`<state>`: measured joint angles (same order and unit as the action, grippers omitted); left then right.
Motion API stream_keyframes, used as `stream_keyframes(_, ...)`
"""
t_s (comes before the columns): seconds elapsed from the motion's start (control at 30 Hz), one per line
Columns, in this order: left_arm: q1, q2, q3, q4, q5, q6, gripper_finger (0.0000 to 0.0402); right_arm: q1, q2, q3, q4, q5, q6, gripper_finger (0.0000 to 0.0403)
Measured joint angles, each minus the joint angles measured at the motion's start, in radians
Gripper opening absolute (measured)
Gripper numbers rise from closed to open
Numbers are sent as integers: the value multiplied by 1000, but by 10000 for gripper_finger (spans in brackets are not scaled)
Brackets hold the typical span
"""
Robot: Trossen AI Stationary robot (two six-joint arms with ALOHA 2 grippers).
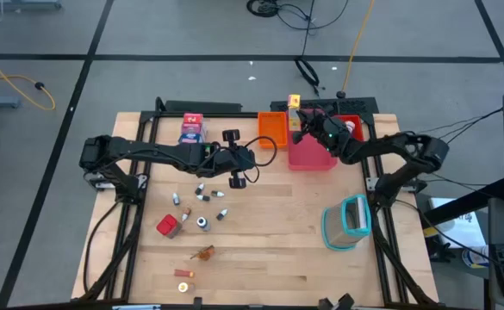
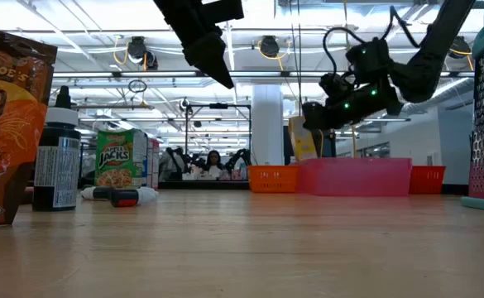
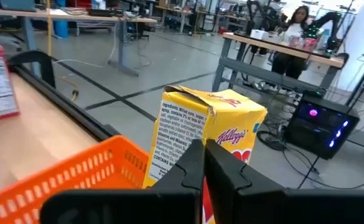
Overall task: Pick & Place Kitchen Items
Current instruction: Put the yellow cereal box into the pink bin
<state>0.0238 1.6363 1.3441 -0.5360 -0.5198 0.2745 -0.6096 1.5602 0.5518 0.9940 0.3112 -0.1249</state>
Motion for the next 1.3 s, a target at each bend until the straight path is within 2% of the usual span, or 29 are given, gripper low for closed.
stream_keyframes(0.23,1,0,0,1,12,1,51,-22,121,0,153,-1,4,0)
stream_keyframes(0.4,1,0,0,8,30,5,51,-42,170,0,184,-38,8,0)
stream_keyframes(0.73,1,0,0,14,44,11,51,-58,178,0,208,-54,12,2)
stream_keyframes(1.3,1,0,0,14,51,10,51,-72,178,0,206,-54,38,72)
